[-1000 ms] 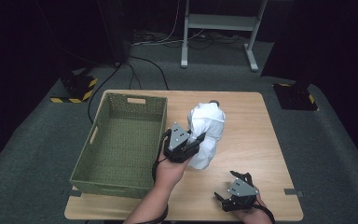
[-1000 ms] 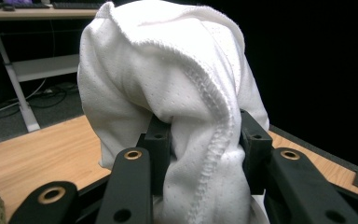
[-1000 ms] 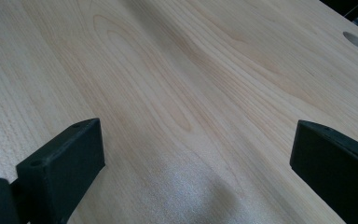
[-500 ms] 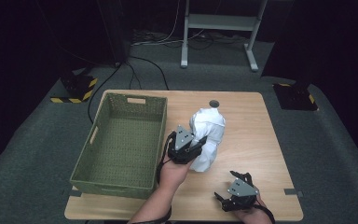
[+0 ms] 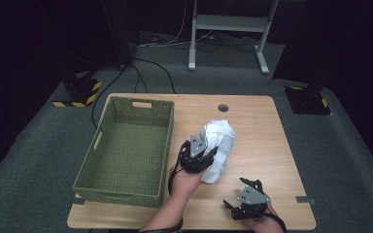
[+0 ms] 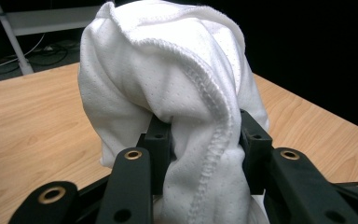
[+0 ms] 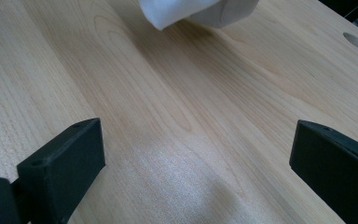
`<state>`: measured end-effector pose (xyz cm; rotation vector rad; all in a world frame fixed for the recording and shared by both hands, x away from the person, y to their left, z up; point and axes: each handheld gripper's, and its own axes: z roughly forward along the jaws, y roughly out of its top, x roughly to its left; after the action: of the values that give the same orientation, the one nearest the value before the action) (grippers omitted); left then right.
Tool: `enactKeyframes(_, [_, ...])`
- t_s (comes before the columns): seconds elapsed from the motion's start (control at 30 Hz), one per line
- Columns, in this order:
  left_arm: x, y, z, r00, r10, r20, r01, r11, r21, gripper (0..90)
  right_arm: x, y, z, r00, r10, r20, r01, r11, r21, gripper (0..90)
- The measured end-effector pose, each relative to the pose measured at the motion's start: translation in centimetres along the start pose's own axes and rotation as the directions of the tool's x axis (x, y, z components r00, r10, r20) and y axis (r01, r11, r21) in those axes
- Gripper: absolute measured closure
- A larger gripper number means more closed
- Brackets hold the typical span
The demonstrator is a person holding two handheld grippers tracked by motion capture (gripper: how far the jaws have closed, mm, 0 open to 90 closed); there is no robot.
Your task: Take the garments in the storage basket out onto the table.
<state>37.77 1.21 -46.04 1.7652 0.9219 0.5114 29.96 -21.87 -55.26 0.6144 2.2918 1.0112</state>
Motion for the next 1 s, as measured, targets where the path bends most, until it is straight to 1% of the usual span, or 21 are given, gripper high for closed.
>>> enactKeyframes(0.03, [0.1, -0.2, 0.2, 1.0000, -0.004, -0.002, 0.004, 0.9999, 0.009, 63.8, 0.0, 0.0, 0.0, 1.0000, 0.000, 0.000, 0.000, 1.0000, 0.000, 2.7])
enactKeyframes(0.23, [0.3, -1.0, 0.7, 0.9998, -0.017, -0.009, 0.018, 0.9996, 0.022, 63.7, 0.0, 0.0, 0.0, 1.0000, 0.001, -0.001, -0.001, 1.0000, -0.002, 2.8])
enactKeyframes(0.3, [0.4, -1.4, 1.0, 0.9995, -0.028, -0.012, 0.029, 0.9992, 0.027, 63.7, 0.0, 0.0, 0.0, 1.0000, 0.001, 0.000, -0.001, 1.0000, -0.001, 2.7])
enactKeyframes(0.47, [0.5, -1.8, 1.4, 0.9995, -0.029, -0.013, 0.029, 0.9988, 0.040, 63.7, 0.0, 0.0, 0.0, 1.0000, 0.001, 0.000, -0.001, 1.0000, 0.000, 2.8])
enactKeyframes(1.0, [1.1, -3.6, 2.6, 0.9983, -0.055, -0.019, 0.056, 0.9941, 0.093, 63.5, 0.0, 0.0, 0.0, 1.0000, -0.001, -0.001, 0.001, 1.0000, -0.001, 2.8])
